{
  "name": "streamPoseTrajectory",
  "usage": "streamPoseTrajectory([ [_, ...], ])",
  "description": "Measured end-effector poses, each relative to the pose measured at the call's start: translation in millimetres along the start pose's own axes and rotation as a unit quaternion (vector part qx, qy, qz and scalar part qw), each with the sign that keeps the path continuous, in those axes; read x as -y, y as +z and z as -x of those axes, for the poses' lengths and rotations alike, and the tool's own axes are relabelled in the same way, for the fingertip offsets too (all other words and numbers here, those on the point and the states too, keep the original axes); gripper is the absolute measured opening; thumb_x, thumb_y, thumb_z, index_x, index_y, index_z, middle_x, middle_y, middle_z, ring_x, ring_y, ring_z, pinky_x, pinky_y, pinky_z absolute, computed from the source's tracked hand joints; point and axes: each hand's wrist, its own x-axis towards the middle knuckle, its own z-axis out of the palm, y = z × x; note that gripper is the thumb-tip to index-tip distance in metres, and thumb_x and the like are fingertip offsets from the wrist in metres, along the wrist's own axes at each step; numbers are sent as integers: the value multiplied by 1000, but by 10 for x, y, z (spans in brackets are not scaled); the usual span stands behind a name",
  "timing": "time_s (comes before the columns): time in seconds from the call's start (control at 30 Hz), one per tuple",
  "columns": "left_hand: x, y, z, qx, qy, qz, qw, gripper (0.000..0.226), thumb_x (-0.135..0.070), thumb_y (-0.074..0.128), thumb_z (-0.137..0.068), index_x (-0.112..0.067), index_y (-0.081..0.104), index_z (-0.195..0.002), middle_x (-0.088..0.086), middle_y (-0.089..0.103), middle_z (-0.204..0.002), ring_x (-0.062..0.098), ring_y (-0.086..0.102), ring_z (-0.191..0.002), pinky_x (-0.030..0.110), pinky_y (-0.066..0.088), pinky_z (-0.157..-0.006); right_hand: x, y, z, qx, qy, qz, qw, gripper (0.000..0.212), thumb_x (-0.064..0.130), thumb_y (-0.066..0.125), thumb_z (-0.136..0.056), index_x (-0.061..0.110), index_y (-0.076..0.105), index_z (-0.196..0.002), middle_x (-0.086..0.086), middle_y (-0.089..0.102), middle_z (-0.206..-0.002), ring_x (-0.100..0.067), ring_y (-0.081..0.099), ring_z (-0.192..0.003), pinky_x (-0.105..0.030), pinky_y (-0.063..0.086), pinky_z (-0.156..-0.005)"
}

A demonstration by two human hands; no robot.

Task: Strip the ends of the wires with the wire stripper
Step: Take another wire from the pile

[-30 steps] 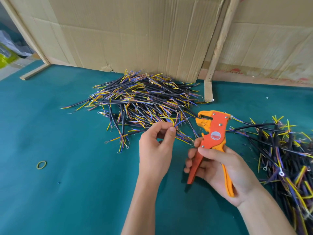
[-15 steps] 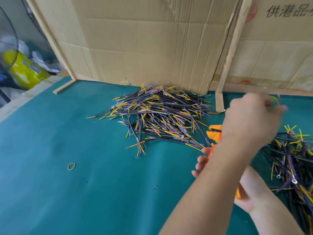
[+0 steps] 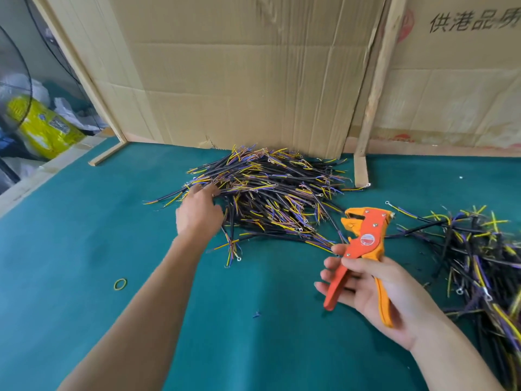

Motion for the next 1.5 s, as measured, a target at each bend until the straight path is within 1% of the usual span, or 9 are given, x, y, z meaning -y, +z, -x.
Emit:
streamPoseTrajectory([
  [0.23, 77, -34, -156, -22, 100, -53, 993, 7, -20, 66, -89, -19, 68, -96, 9, 68, -103, 37, 61, -101, 42, 47, -86, 7, -6, -7, 6, -1, -7, 1000, 47, 3, 70, -74, -4, 62, -119, -30, 66, -98, -43, 68, -85, -56, 59, -80],
  [0.33, 77, -276, -107, -54, 128, 39, 990, 4, -16, 72, -86, -19, 70, -84, 2, 71, -85, 31, 66, -88, 36, 52, -80, 3, -18, -27, 4, 2, -9, 1000, 45, 2, 68, -76, -5, 62, -120, -31, 66, -99, -45, 68, -86, -57, 58, -81],
  [0.43, 42, -588, 59, -77, 119, 199, 970, 12, -13, 81, -79, -22, 74, -76, -13, 69, -64, 4, 64, -65, 15, 47, -64, -1, -22, -31, 4, 3, -9, 1000, 46, 3, 71, -74, -6, 63, -119, -33, 66, -99, -46, 68, -86, -57, 58, -81],
  [0.57, -226, -941, 436, -13, 117, 496, 860, 18, -12, 90, -67, -20, 74, -71, -6, 70, -63, 4, 60, -54, 15, 47, -54, -8, -36, -2, 12, 5, -7, 1000, 48, 4, 74, -72, -8, 65, -117, -34, 66, -99, -44, 68, -86, -56, 59, -80],
  [0.73, -449, -1003, 737, 133, 130, 573, 798, 26, -10, 88, -58, -22, 75, -77, 1, 73, -74, 9, 62, -60, 18, 48, -56, 24, -50, 17, 12, 2, -22, 1000, 50, 5, 74, -71, -7, 65, -118, -32, 65, -99, -44, 66, -85, -56, 58, -81],
  [0.9, -616, -561, 1089, 164, 43, 706, 688, 26, -4, 89, -63, -16, 74, -80, 6, 72, -77, 12, 59, -64, 20, 45, -56, 21, -32, 3, 8, 7, -6, 1000, 54, 9, 76, -67, -9, 66, -117, -33, 67, -100, -44, 68, -83, -51, 60, -74],
  [1.13, -1019, 88, 1381, 106, -4, 674, 731, 6, -8, 75, -86, -11, 78, -89, 5, 69, -71, 15, 60, -62, 23, 51, -61, 43, -18, 3, 6, 11, 17, 1000, 57, 13, 76, -66, -8, 67, -118, -33, 68, -99, -43, 70, -81, -49, 61, -71],
  [1.3, -1085, 343, 1401, 105, 15, 628, 771, 12, 2, 76, -85, -10, 76, -89, -2, 67, -68, 12, 56, -57, 21, 49, -57, 40, -28, -31, 24, 10, 17, 1000, 58, 1, 76, -68, -9, 62, -123, -31, 66, -96, -44, 68, -82, -51, 60, -74],
  [1.5, -1073, 443, 1380, 130, 10, 623, 771, 23, 3, 77, -82, -20, 76, -80, -1, 63, -72, 15, 53, -65, 22, 45, -58, 40, -30, -45, 31, 10, 5, 999, 56, 9, 73, -72, -8, 61, -124, -31, 65, -95, -44, 67, -81, -52, 59, -75],
])
